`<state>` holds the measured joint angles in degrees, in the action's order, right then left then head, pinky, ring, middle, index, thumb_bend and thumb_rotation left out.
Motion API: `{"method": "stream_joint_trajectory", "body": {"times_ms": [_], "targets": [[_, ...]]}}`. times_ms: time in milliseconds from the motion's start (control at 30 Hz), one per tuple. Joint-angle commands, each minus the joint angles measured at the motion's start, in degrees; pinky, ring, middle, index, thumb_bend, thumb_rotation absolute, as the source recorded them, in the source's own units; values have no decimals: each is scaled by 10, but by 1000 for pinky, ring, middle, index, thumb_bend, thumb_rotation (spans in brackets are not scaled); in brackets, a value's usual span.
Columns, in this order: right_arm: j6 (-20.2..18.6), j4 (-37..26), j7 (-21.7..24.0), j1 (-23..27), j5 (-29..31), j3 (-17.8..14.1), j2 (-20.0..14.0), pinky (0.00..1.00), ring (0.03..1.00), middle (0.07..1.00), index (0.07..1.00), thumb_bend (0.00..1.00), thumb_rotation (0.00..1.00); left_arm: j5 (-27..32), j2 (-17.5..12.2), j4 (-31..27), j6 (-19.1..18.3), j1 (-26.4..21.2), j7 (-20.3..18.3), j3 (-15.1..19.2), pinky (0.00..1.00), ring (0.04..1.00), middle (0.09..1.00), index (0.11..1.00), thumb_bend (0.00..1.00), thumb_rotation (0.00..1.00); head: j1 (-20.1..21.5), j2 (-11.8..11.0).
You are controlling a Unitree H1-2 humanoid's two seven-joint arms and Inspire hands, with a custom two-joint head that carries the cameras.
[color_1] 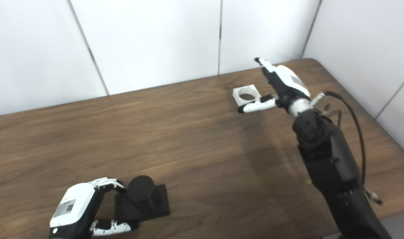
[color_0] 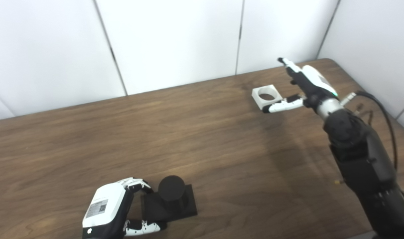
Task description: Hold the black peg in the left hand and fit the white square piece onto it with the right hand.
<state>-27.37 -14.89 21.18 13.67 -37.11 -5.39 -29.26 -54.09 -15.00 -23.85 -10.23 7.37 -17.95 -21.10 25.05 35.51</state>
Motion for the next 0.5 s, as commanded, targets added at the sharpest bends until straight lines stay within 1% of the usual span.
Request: {"method": "stream_joint_trajectory", "body": {"times_ms": [0,133,333,400,467], "targets": [[5,5,6,38,-22,2,-25,862,1000,1000,980,906,334,-6,-17,39,-6,19,-26,-6,831,831,773,489,522,60,1,-1],[5,34,26,67,-43,22,-40,877,1000,1000,979,898,319,-6,-19,41,-7,20,-26,-6,832,835,777,489,522,61,-4,-6],[5,84,65,113,-70,46,-60,904,1000,1000,968,900,230,-1,-20,45,-1,22,-15,-5,830,831,775,489,522,60,-6,-9],[5,100,80,130,-81,52,-63,924,1000,1000,953,914,172,0,-20,47,0,23,-11,-5,830,831,774,489,522,60,-6,-9],[5,116,90,148,-92,66,-68,927,1000,1000,945,926,158,0,-19,48,0,24,-10,-5,830,831,774,489,522,60,-6,-9]]}}
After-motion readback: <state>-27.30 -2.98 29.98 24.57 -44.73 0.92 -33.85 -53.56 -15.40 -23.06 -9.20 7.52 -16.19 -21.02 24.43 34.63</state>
